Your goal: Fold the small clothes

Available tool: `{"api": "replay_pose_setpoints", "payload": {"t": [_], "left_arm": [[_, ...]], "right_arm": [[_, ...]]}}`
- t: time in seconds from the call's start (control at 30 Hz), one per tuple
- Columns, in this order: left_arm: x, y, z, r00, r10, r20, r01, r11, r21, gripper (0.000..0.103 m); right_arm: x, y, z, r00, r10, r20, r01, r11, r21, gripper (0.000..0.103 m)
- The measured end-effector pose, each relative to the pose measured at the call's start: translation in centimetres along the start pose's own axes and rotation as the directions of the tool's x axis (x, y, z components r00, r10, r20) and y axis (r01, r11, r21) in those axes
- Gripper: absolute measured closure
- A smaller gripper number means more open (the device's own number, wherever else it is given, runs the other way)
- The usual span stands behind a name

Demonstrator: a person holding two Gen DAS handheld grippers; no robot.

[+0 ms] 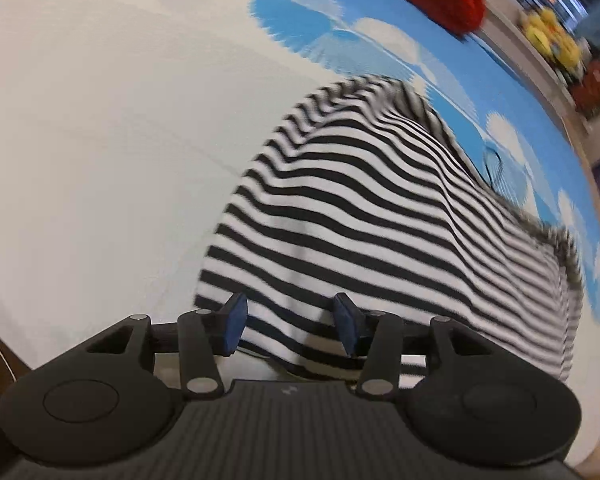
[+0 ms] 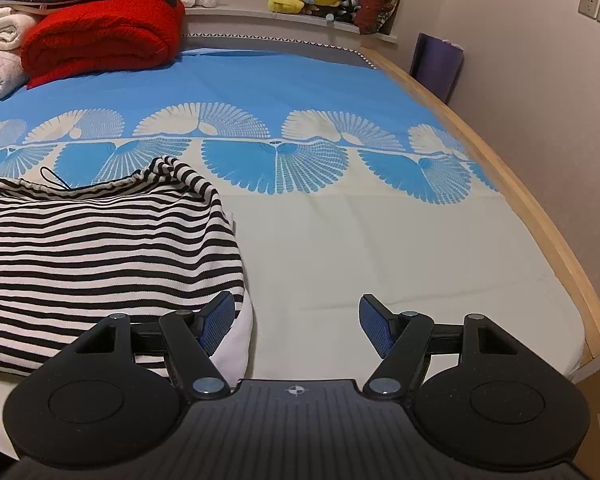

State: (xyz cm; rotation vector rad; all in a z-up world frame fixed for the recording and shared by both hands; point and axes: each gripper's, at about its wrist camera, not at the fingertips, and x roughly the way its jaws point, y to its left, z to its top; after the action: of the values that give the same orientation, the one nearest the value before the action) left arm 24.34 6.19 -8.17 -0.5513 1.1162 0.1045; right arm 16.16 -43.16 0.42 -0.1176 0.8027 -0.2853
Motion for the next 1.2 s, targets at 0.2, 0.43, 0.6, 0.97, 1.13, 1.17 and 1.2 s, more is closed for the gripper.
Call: {"api": "replay_pose_setpoints", "payload": {"t": [0.2,0.43,0.6,0.97,1.13,1.17,1.2], "left_arm": [[0.8,2.7,0.6,0.997,-0.040,-0.063,0.029,0.986,-0.164,0.050],[1.0,2.0,0.4,0.998,-0.003,-0.055,-0.004,0.991,-0.135,0.048],[0.7,1.9,0.2,0.998,0.023,-0.052,-0.030,0.990,-0.135,0.048],[1.1,2.8,-0.1,0.994,-0.005,-0.110,-0.020,0.975,-0.220,0.048],[1.7,1.4,0.3,0.997,0.026,-0.070,-0.036,0.988,-0.150,0.056],[1.8,1.0,0.2,0.998,0.035,-0.058,-0.042,0.991,-0.124,0.076],[2.0,0.7,0.2,0.998,0.037,-0.053,-0.043,0.993,-0.112,0.088]], "right_arm": [[-0.2,-0.5,0.1,1.000,-0.001,0.011,0.001,1.000,0.014,0.032],[-0.1,-0.8,0.2,1.000,0.002,0.006,-0.002,1.000,0.027,0.032],[-0.1,-0.9,0.1,1.000,0.000,0.005,0.000,1.000,0.027,0.032],[0.3,-0.5,0.2,1.000,-0.010,-0.001,0.010,1.000,0.013,0.032],[0.1,-0.5,0.0,1.000,-0.019,-0.007,0.019,1.000,0.015,0.032],[0.1,-0.5,0.0,1.000,-0.021,-0.011,0.021,1.000,0.017,0.032],[0.2,-0.5,0.0,1.000,-0.023,-0.015,0.023,1.000,0.016,0.032]]}}
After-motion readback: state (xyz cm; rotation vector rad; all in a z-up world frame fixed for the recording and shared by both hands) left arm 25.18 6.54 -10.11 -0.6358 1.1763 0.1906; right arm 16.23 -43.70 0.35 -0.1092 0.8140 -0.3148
